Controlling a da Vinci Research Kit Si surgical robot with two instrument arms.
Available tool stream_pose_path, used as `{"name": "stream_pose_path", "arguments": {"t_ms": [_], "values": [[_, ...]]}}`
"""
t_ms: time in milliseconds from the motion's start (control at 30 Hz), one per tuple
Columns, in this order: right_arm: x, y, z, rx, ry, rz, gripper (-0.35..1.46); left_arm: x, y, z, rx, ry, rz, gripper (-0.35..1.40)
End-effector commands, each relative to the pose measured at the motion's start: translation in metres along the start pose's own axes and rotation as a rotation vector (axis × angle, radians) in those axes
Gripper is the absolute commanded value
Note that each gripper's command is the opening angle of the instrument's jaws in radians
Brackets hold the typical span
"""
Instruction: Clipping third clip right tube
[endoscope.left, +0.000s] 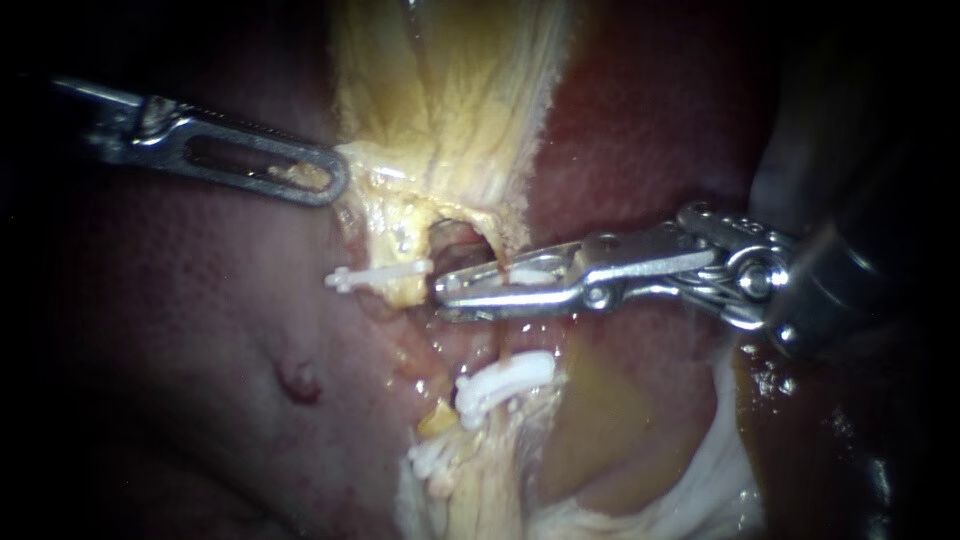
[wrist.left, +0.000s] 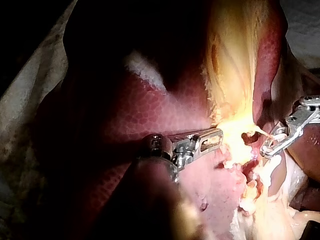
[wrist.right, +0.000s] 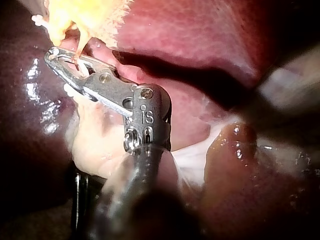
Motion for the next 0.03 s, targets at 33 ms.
{"name": "stream_pose_path", "arguments": {"t_ms": [33], "values": [[-0.0001,0.0001,0.0000,0.002,-0.001,0.000,-0.35,0.0000,0.0000,0.0000,0.000,0.000,0.000,-0.35]]}}
